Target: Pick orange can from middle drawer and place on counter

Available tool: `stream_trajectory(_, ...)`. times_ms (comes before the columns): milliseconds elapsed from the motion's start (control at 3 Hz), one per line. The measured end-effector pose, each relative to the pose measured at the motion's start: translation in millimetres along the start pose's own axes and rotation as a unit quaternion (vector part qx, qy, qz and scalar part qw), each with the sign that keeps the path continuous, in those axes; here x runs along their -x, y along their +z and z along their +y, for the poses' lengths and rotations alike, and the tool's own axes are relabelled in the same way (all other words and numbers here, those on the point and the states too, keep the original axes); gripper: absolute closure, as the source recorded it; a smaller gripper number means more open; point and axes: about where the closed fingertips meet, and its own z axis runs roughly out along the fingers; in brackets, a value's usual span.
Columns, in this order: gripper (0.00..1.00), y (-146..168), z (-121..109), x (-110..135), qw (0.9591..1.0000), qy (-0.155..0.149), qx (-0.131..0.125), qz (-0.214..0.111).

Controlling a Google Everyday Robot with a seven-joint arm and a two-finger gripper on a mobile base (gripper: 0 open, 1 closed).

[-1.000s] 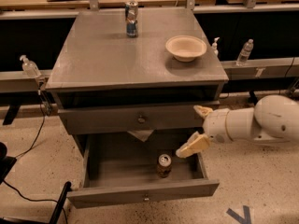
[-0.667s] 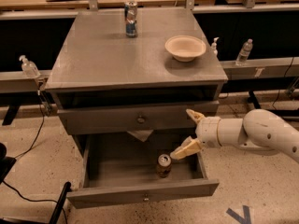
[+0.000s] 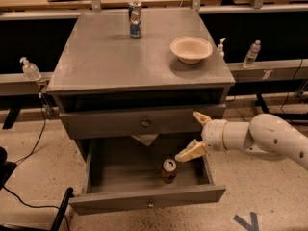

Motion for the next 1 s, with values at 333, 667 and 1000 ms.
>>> stream_trajectory(333,0.00,8,3,-25,0.9988,-0.028,-0.006,-0.040)
stream_trajectory(667,0.06,14,3,-48,0.9944,-0.069,0.014,-0.079)
stream_trajectory(1000,0.11,23,14,-62,0.9900,-0.097,0.057,-0.085)
